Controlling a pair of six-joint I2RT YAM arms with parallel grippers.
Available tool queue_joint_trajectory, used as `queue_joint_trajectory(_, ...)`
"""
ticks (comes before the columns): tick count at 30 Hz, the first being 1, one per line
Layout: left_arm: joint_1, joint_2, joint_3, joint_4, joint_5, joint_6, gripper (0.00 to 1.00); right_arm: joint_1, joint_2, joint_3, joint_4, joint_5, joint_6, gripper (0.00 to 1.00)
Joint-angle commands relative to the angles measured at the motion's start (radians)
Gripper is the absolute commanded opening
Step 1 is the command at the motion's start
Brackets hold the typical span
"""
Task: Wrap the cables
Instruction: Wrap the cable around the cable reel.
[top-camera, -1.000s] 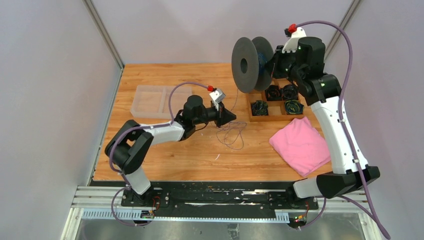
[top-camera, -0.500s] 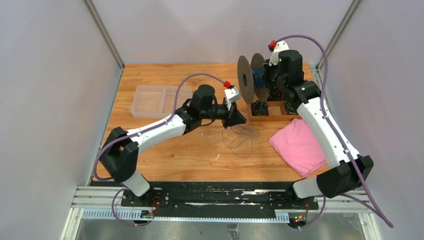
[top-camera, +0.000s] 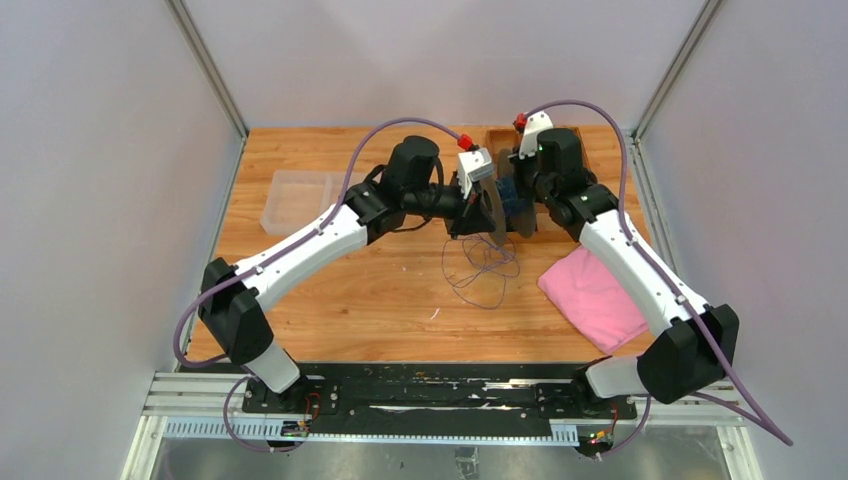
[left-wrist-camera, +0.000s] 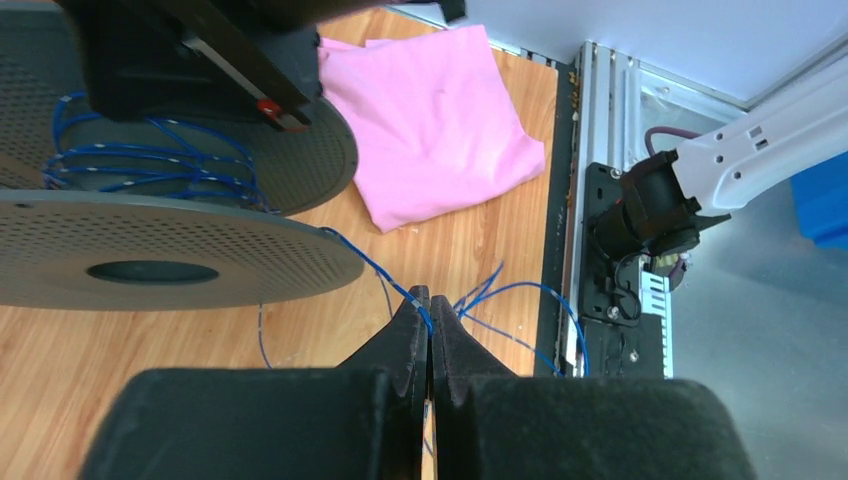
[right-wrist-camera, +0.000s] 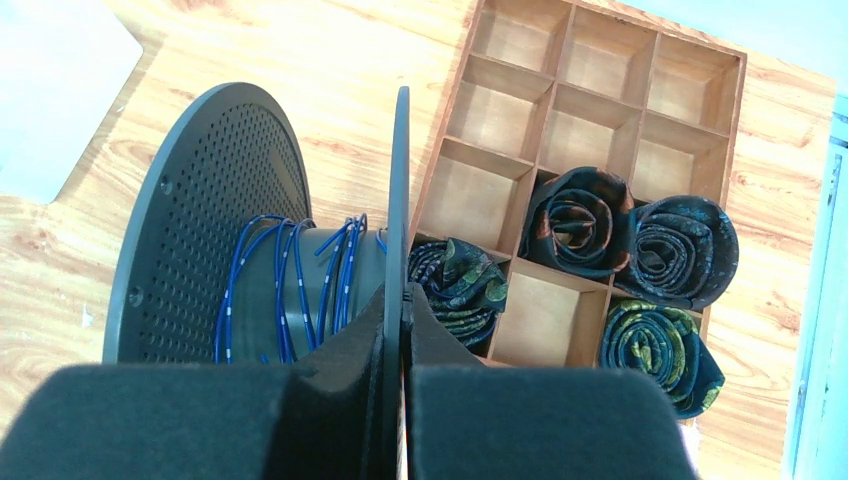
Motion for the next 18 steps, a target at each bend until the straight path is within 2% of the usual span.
queue_joint_trajectory(1, 0.014, 0.017, 0.098, -0.115, 0.006, -0.002, 0.00, 0.008, -0.068, -0.050, 0.118, -0.025, -0.066, 0.01)
queue_joint_trajectory(9, 0.074, 0.069, 0.174, -0.214, -0.003, -0.027, 0.02, 0.009, -0.123, -0.128, 0.134, -0.089, -0.106, 0.01)
queue_joint_trajectory(18, 0.135, 0.075, 0.191, -0.208, 0.015, -0.064, 0.06, 0.009, -0.132, -0.170, 0.140, -0.139, -0.143, 0.01)
